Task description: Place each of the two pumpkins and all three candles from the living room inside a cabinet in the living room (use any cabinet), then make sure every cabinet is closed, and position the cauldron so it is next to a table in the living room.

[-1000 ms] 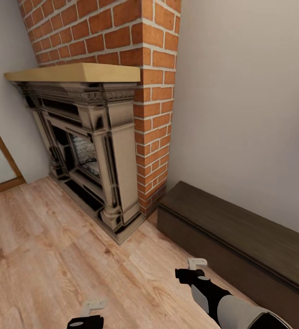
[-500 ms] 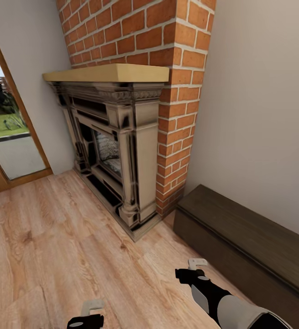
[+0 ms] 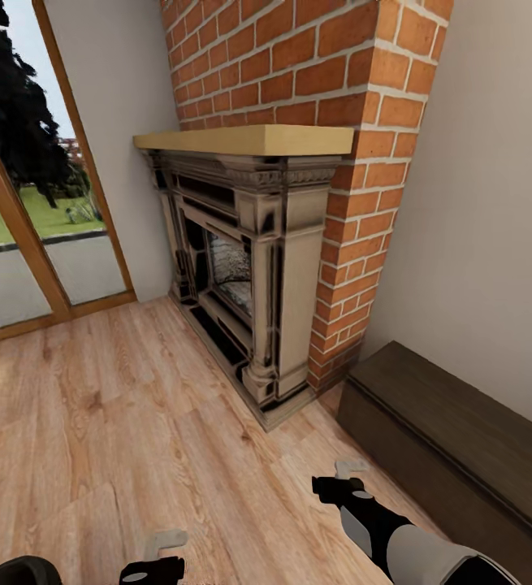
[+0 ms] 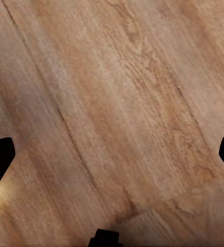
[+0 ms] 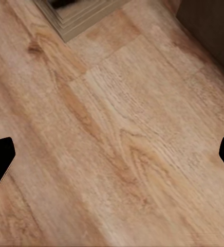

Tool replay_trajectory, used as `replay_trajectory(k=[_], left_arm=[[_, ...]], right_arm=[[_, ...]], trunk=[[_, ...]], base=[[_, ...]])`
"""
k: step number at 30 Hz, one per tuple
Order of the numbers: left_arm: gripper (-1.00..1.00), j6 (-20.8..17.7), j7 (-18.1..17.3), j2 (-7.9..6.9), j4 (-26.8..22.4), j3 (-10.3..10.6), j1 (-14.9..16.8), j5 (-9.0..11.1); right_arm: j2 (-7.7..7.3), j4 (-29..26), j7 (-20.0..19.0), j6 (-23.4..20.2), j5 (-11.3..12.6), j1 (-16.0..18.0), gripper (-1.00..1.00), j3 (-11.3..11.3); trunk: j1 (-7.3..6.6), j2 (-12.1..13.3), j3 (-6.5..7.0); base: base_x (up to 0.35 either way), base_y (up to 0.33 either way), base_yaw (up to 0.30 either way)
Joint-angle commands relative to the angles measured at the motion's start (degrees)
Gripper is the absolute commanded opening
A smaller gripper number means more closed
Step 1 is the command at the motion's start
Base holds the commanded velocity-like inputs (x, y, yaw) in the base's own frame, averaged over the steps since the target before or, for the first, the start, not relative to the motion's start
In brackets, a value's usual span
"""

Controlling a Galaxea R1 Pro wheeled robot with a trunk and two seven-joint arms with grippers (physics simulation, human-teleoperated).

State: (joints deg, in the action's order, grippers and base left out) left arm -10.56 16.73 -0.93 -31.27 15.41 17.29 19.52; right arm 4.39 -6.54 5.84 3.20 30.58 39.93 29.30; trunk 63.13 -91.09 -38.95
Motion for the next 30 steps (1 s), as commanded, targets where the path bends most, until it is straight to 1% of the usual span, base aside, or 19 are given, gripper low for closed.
replay_trajectory(k=[1, 9, 14, 18, 22, 24, 25, 28, 30], left_arm=[[1.00, -0.3, 0.5, -0.10, -0.1, 0.4, 0.0, 0.5], [1.00, -0.3, 0.5, -0.18, -0.2, 0.2, 0.0, 0.5], [1.00, -0.3, 0.7, -0.87, -0.6, 0.1, 0.1, 0.4], [1.00, 0.1, 1.3, -2.01, -0.8, 0.0, 0.1, 0.5], [1.00, 1.6, 1.4, -3.92, -1.0, -0.1, 0.1, 0.6], [1.00, 2.0, 1.5, -4.64, -1.0, -0.3, 0.1, 0.7], [1.00, 2.1, 1.5, -4.90, -1.0, -1.0, 0.1, 0.7], [1.00, 2.3, 1.3, -5.27, -1.0, -5.3, 0.1, 0.8], [1.00, 2.4, 1.3, -5.39, -1.0, -7.1, 0.1, 0.7]], right_arm=[[0.00, 0.0, 0.2, 0.2, 0.5, 0.0, 1.00, 0.5], [-0.07, 0.0, 0.2, 0.3, 0.5, 0.0, 1.00, 0.5], [-0.08, 0.0, 0.2, 0.4, 0.5, 0.1, 1.00, 0.5], [-0.06, 0.0, 0.2, 0.5, 0.5, 0.1, 1.00, 0.5], [-0.01, 0.0, 0.2, 1.2, 0.6, 0.1, 1.00, 0.5], [0.00, 0.0, 0.2, 1.4, 0.6, 0.1, 1.00, 0.5], [0.00, 0.0, 0.2, 1.5, 0.6, 0.1, 1.00, 0.6], [0.00, 0.0, 0.2, 1.5, 0.5, 0.1, 1.00, 0.6], [0.03, 0.0, 0.2, 1.5, 0.5, 0.1, 1.00, 0.6]], trunk=[[-0.23, 0.4, 0.13], [-1.99, 3.6, 1.57], [-3.09, 5.6, 2.47], [-3.96, 7.2, 3.19], [-4.84, 8.8, 3.90], [-5.28, 9.6, 4.26], [-5.50, 10.0, 4.44], [-6.16, 11.2, 4.98], [-6.60, 12.0, 5.34]], base=[[0.000, 0.000, 0.290], [0.000, 0.000, 0.289], [0.000, 0.000, 0.289], [0.000, 0.000, 0.290], [0.000, 0.000, 0.289], [0.000, 0.000, 0.193], [0.000, 0.000, 0.096], [0.000, 0.000, 0.135], [0.000, 0.000, 0.234]])
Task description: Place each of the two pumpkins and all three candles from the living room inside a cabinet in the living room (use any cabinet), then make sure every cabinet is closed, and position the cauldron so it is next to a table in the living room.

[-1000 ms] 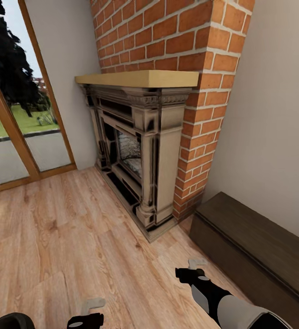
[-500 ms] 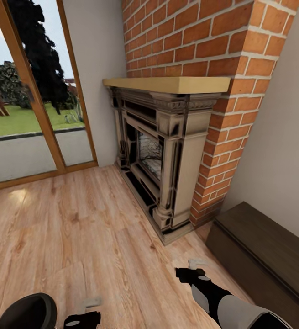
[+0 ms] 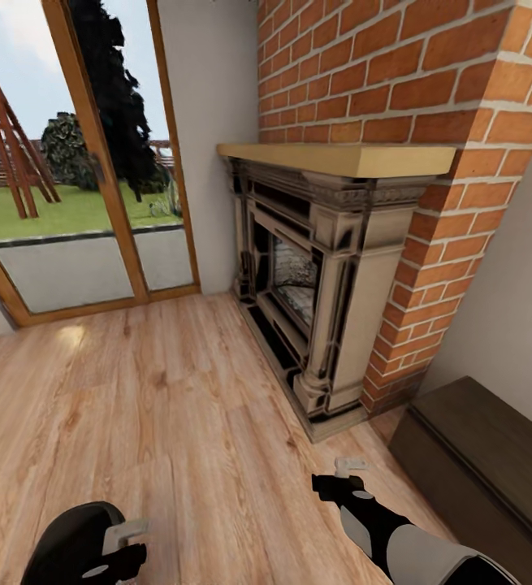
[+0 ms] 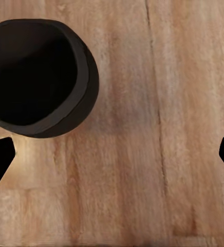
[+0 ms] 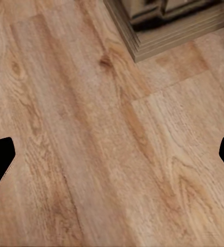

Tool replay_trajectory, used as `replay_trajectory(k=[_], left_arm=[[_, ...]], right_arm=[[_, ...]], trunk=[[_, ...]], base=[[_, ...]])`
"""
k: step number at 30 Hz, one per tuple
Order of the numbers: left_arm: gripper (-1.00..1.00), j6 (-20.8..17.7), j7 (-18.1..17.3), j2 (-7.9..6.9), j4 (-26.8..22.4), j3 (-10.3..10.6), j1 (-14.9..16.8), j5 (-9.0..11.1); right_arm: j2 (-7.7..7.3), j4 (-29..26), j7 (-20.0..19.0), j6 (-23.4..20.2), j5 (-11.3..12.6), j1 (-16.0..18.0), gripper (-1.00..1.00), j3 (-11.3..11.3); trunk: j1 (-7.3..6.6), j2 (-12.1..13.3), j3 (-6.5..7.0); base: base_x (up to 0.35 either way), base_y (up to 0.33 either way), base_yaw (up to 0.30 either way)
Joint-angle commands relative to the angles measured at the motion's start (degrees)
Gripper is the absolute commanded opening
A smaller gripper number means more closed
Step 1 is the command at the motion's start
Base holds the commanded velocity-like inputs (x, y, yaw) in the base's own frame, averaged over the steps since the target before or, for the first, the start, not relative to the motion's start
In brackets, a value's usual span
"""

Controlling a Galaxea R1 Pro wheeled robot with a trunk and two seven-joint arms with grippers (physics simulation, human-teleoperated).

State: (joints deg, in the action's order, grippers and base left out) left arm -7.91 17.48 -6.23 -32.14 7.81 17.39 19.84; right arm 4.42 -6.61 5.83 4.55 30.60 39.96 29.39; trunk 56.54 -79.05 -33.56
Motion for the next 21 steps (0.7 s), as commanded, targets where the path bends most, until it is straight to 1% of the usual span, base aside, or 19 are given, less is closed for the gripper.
replay_trajectory(k=[1, 4, 7, 11, 21], left_arm=[[1.00, -0.2, 0.5, -0.12, -0.1, -0.1, 0.0, 0.4], [1.00, -0.2, 0.5, -0.16, -0.2, -0.7, 0.0, 0.4], [1.00, -0.1, 0.6, -0.57, -0.2, -1.1, 0.1, 0.5], [1.00, -0.1, 0.7, -0.91, -0.2, -1.2, 0.1, 0.6], [1.00, -0.1, 0.7, -0.89, -0.1, -1.3, 0.0, 0.7]], right_arm=[[0.03, 0.0, 0.2, 0.2, 0.5, 0.0, 1.00, 0.5], [0.04, 0.0, 0.2, 0.2, 0.5, 0.0, 1.00, 0.5], [0.06, 0.0, 0.2, 0.2, 0.5, 0.0, 1.00, 0.5], [0.07, 0.1, 0.2, 0.2, 0.5, 0.0, 1.00, 0.5], [0.07, 0.1, 0.2, 0.2, 0.5, 0.0, 1.00, 0.5]], trunk=[[-0.23, 0.4, 0.13], [-0.89, 1.6, 0.67], [-1.55, 2.8, 1.21], [-2.42, 4.4, 1.93], [-4.62, 8.4, 3.72]], base=[[0.000, 0.000, 0.260], [0.000, 0.000, 0.275], [0.000, 0.000, 0.284], [0.000, 0.000, 0.286], [0.000, 0.000, 0.286]])
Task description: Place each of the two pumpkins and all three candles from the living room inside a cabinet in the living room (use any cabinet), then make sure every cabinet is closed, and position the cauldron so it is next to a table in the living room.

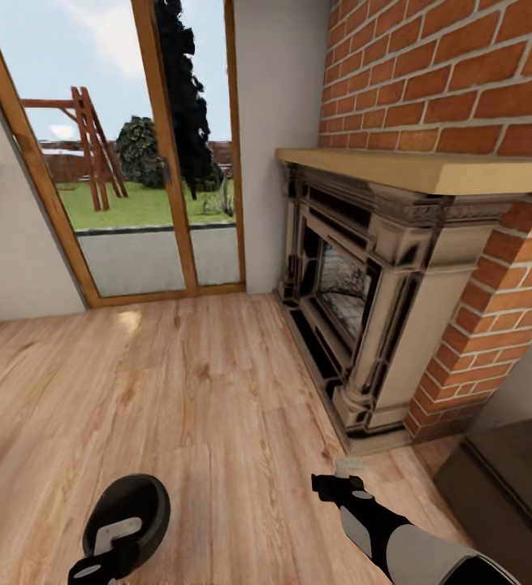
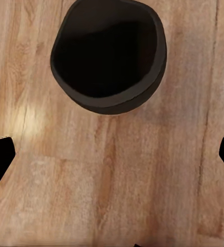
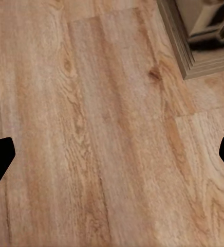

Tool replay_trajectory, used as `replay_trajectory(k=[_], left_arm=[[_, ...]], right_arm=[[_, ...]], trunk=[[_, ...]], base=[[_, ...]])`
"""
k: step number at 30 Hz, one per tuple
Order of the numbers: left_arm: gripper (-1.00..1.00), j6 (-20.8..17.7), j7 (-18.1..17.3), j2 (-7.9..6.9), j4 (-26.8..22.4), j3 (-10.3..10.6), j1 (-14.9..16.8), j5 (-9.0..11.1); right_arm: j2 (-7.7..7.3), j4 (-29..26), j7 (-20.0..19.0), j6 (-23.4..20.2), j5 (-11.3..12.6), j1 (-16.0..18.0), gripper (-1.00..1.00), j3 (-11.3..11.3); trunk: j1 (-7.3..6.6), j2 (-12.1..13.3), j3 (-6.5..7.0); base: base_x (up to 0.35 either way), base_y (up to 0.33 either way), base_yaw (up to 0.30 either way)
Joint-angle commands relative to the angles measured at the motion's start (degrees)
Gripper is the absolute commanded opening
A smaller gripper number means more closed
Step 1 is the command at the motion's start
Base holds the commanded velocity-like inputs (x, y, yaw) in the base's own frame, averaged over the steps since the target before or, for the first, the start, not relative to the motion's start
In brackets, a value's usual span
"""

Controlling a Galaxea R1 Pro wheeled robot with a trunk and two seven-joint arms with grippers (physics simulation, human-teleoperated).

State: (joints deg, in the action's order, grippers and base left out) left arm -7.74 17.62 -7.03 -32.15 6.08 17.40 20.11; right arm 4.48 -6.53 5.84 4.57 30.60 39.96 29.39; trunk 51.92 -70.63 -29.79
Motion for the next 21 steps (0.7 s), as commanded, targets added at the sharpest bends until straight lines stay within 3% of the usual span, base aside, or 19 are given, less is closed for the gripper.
replay_trajectory(k=[1, 13, 21], left_arm=[[1.00, -0.3, 0.5, -0.09, -0.1, 0.5, 0.0, 0.4], [1.00, -0.3, -0.1, 0.08, -0.1, 0.6, 0.0, 0.4], [1.00, -0.1, -0.2, 0.47, 0.0, 0.6, 0.0, 0.2]], right_arm=[[0.00, 0.0, 0.2, 0.2, 0.5, 0.0, 1.00, 0.5], [0.00, 0.0, 0.2, 0.2, 0.5, 0.0, 1.00, 0.5], [0.00, 0.0, 0.2, 0.2, 0.5, 0.0, 1.00, 0.5]], trunk=[[-0.23, 0.4, 0.13], [-2.86, 5.2, 2.28], [-2.86, 5.2, 2.28]], base=[[0.000, 0.000, 0.286], [0.000, 0.000, 0.286], [0.000, 0.000, 0.286]])
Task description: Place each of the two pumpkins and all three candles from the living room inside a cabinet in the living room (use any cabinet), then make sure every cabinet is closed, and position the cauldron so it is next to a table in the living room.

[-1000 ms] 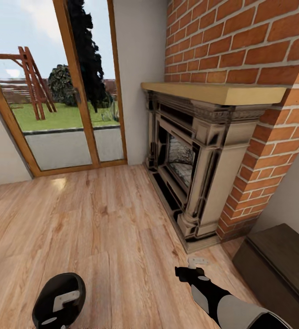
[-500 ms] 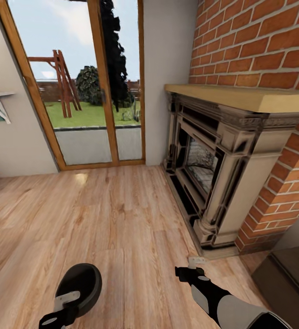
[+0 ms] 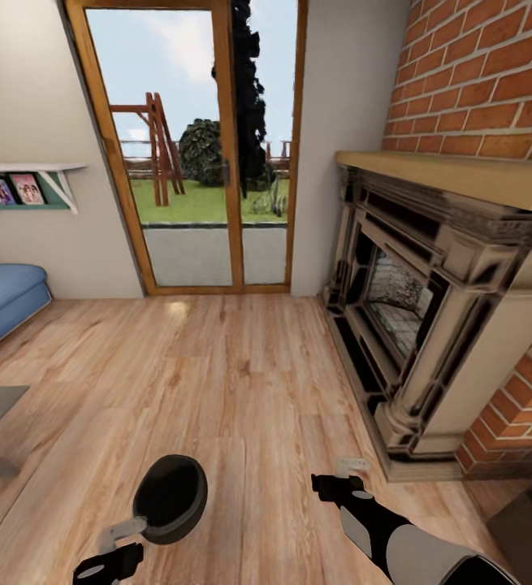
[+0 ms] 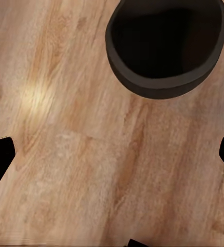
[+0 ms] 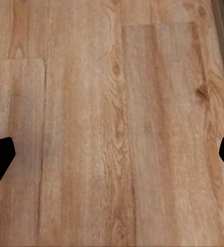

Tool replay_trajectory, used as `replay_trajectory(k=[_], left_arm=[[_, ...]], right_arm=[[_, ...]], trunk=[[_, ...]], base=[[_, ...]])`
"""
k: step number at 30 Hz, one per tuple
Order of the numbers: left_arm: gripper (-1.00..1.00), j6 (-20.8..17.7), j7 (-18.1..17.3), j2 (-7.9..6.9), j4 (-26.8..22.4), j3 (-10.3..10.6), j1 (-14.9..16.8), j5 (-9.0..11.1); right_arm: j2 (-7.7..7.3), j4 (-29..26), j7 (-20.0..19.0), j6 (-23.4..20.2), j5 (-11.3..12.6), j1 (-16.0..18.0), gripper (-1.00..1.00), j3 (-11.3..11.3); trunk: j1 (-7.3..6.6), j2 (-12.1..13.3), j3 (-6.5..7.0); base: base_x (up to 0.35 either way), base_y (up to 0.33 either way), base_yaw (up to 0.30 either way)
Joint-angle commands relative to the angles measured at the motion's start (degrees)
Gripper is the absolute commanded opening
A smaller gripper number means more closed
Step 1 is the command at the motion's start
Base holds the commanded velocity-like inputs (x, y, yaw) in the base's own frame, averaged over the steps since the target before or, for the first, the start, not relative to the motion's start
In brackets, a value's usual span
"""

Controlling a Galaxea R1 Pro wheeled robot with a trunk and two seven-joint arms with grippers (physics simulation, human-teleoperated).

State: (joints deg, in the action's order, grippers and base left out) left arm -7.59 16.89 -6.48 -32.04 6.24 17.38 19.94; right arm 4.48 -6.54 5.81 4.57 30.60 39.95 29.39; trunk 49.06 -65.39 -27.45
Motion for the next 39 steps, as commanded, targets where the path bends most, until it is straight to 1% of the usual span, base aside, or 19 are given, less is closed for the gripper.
replay_trajectory(k=[1, 8, 28, 33, 39], left_arm=[[1.00, -0.2, 0.5, -0.06, 0.0, 0.5, 0.0, 0.4], [1.00, -0.2, 0.5, 0.20, 0.4, 0.8, 0.0, 0.1], [1.00, -0.1, 0.4, 0.26, 0.6, 0.9, 0.0, 0.0], [1.00, -0.1, 0.4, 0.82, 0.6, 0.9, 0.0, -0.1], [1.00, 2.7, 0.4, 1.02, 0.6, 0.9, 0.0, -0.1]], right_arm=[[0.01, 0.0, 0.2, 0.2, 0.5, 0.0, 1.00, 0.5], [0.01, 0.0, 0.2, 0.2, 0.5, 0.0, 1.00, 0.5], [0.01, 0.0, 0.2, 0.2, 0.5, 0.0, 1.00, 0.5], [0.01, 0.0, 0.2, 0.3, 0.5, 0.0, 1.00, 0.5], [0.01, 0.0, 0.2, 0.2, 0.5, 0.0, 1.00, 0.5]], trunk=[[0.00, 0.0, -0.06], [0.00, 0.0, -0.06], [0.00, 0.0, -0.06], [0.00, 0.0, -0.06], [0.00, 0.0, -0.06]], base=[[0.000, 0.000, 0.286], [0.000, 0.000, 0.286], [0.000, 0.000, 0.286], [0.000, 0.000, 0.286], [0.108, 0.000, 0.286]])
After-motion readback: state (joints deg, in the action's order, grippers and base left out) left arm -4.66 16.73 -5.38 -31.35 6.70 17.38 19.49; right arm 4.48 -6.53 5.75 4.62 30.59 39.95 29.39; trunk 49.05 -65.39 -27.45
